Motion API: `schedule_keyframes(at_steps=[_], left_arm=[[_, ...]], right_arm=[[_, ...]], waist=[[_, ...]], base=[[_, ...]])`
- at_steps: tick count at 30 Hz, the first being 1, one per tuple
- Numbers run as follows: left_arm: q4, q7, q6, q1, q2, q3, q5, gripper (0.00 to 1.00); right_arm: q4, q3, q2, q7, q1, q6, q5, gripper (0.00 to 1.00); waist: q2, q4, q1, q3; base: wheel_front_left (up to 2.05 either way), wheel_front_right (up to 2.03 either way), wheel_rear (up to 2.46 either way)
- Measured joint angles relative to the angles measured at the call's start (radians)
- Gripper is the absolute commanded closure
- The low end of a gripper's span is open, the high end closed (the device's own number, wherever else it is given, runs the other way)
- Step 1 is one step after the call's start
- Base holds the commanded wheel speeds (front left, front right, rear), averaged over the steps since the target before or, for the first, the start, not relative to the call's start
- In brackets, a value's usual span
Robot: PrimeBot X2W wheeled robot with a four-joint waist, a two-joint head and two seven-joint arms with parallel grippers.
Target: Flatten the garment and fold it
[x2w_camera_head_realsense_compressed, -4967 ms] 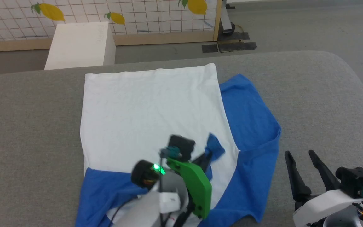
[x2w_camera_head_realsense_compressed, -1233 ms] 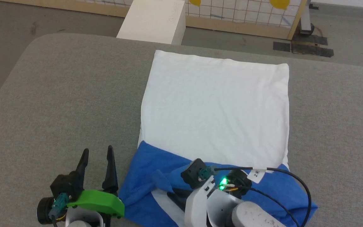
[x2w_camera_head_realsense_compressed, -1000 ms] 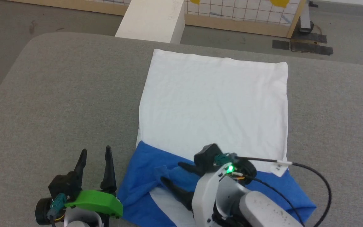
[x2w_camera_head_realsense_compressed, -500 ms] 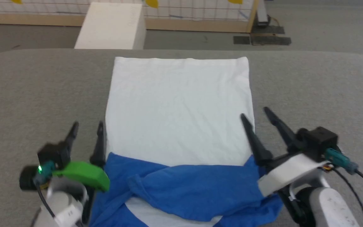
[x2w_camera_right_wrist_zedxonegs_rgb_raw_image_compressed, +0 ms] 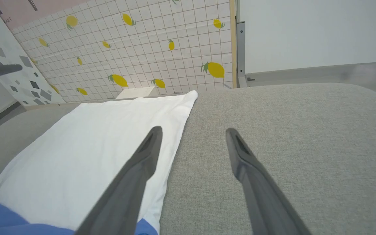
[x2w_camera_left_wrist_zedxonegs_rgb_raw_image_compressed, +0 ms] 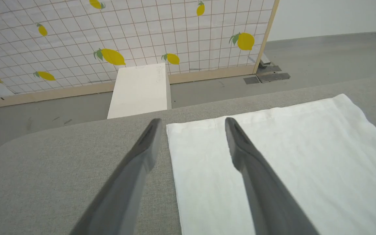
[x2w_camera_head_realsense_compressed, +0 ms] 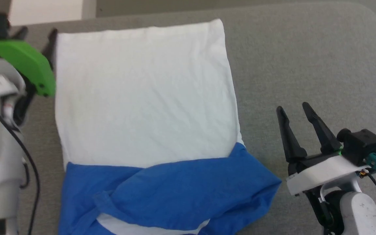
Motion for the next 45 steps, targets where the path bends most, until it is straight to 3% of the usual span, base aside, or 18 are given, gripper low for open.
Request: schedule_keyframes(at_steps=[4, 12, 21, 32, 33, 34, 35, 40, 45], left_arm=[[0.030, 0.152, 0.019, -0.109, 0.044, 0.028, -0.022, 0.00], [0.025, 0.363, 0.106, -0.209, 0.096, 0.071, -0.051, 0.00], [-0.030, 0.444, 0.189, -0.222, 0.158, 0.088, -0.011, 0.00], [-0.083, 0.468, 0.267, -0.220, 0.223, 0.104, 0.055, 0.00], [-0.086, 0.476, 0.270, -0.220, 0.225, 0.105, 0.055, 0.28], [-0.090, 0.479, 0.274, -0.219, 0.225, 0.105, 0.055, 0.76], [-0.095, 0.479, 0.275, -0.216, 0.225, 0.105, 0.055, 1.00], [-0.111, 0.461, 0.268, -0.202, 0.216, 0.101, 0.040, 1.00], [-0.090, 0.390, 0.244, -0.188, 0.182, 0.078, 0.030, 1.00]], right_arm=[[-0.002, 0.030, 0.000, -0.020, -0.034, 0.000, 0.029, 0.00], [0.004, 0.057, 0.000, -0.070, -0.083, 0.000, 0.064, 0.00], [0.036, 0.088, 0.000, -0.107, -0.119, 0.000, 0.081, 0.00], [0.053, 0.106, 0.000, -0.114, -0.130, 0.000, 0.085, 0.00], [0.054, 0.106, 0.000, -0.114, -0.130, 0.000, 0.086, 0.00], [0.055, 0.106, 0.000, -0.114, -0.130, 0.000, 0.087, 0.00], [0.056, 0.106, 0.000, -0.114, -0.130, 0.000, 0.088, 0.00], [0.057, 0.106, 0.000, -0.102, -0.153, 0.000, 0.071, 0.00], [0.049, 0.118, 0.000, -0.059, -0.312, 0.000, 0.006, 0.00]], waist=[[0.0000, -0.037, 0.0000, 0.075], [0.0000, -0.103, 0.0002, 0.222], [0.0000, -0.161, 0.0002, 0.355], [0.0000, -0.204, 0.0001, 0.397], [0.0000, -0.205, 0.0001, 0.399], [0.0000, -0.204, 0.0001, 0.400], [0.0000, -0.203, 0.0001, 0.401], [0.0000, -0.190, 0.0000, 0.395], [0.0000, -0.169, 0.0000, 0.372]], base=[[0.00, 0.00, 0.00], [0.00, 0.00, 0.00], [0.00, 0.00, 0.00], [0.00, 0.00, 0.00], [0.00, 0.00, 0.00], [0.00, 0.00, 0.00], [0.00, 0.00, 0.00], [0.00, 0.00, 0.00], [0.00, 0.00, 0.00]])
